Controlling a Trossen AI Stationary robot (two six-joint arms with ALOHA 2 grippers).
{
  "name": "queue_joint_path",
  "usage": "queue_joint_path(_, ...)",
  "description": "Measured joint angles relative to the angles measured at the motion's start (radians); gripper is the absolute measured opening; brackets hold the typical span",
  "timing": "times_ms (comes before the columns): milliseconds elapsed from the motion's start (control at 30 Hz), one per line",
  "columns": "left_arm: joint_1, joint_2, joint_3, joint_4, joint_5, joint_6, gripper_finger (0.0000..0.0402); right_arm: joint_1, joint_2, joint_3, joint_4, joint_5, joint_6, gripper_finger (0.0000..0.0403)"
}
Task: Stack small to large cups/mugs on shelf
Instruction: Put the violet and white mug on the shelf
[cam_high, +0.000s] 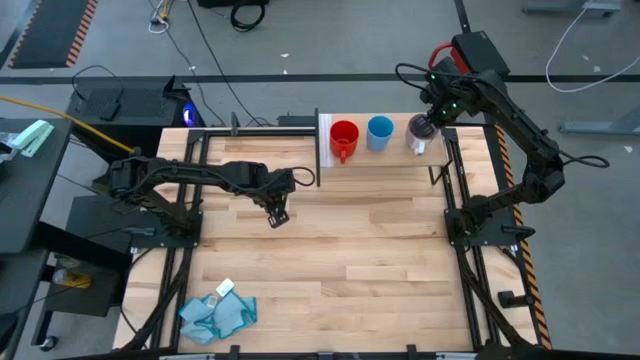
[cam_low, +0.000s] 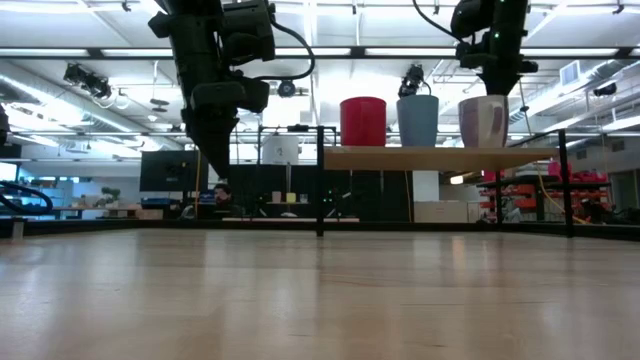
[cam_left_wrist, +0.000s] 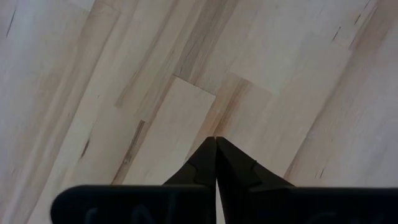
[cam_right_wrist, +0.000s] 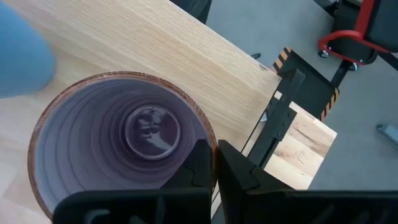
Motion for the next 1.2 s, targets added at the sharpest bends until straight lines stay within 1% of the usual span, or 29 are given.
queue_joint_path(100,0.0,0.0,0.0,0.0,0.0,0.0,0.001,0.0,0.001,0.006,-0.001,-0.007,-0.003,0.0009)
queue_joint_path(333,0.0,0.0,0.0,0.0,0.0,0.0,0.0023,0.001,0.005,0.022,-0.005,-0.052,-0.005,0.0009)
queue_joint_path(567,0.0,0.0,0.0,0.0,0.0,-0.004,0.0011,0.001,0.021,0.026,-0.003,-0.047,-0.004,0.0009)
queue_joint_path(667,0.0,0.0,0.0,0.0,0.003,-0.004,0.0012,0.001,0.03,0.026,-0.001,-0.044,-0.002,0.0021)
queue_joint_path(900,0.0,0.0,0.0,0.0,0.004,-0.004,0.0027,0.001,0.034,0.024,-0.004,-0.048,0.008,0.0055)
queue_joint_path(1033,0.0,0.0,0.0,0.0,0.004,-0.005,0.0029,0.001,0.034,0.024,-0.004,-0.044,0.008,0.0061)
queue_joint_path(1200,0.0,0.0,0.0,0.0,0.004,-0.005,0.0024,0.001,0.03,0.024,-0.004,-0.005,0.008,0.0063)
